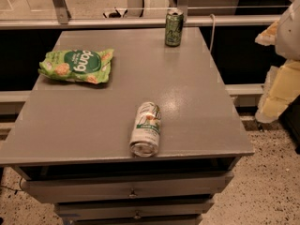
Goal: Pick green can
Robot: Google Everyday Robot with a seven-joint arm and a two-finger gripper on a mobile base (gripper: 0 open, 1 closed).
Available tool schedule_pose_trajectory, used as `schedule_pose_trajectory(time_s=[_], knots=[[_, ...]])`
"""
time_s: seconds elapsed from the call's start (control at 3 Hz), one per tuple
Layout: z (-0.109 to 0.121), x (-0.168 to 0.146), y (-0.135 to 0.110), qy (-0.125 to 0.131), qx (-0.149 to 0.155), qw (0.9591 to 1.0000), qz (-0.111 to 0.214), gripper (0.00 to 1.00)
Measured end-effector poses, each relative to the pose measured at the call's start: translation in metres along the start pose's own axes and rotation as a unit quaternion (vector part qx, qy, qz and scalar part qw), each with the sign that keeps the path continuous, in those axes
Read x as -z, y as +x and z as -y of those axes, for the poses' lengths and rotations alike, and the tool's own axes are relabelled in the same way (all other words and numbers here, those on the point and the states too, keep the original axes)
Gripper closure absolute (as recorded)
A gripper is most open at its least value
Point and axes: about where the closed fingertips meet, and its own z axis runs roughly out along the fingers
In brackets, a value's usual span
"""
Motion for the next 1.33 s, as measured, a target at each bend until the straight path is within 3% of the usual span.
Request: schedule_pose_trajectory(time_s=[0.67,1.0,1.33], knots=[[0.006,-0.003,-0.002,0.0,0.002,0.9999,0.013,0.0],[0.037,-0.016,-0.005,0.011,-0.003,0.9987,0.049,0.0],[0.097,-0.046,-0.003,0.037,-0.048,0.9918,0.113,0.0]])
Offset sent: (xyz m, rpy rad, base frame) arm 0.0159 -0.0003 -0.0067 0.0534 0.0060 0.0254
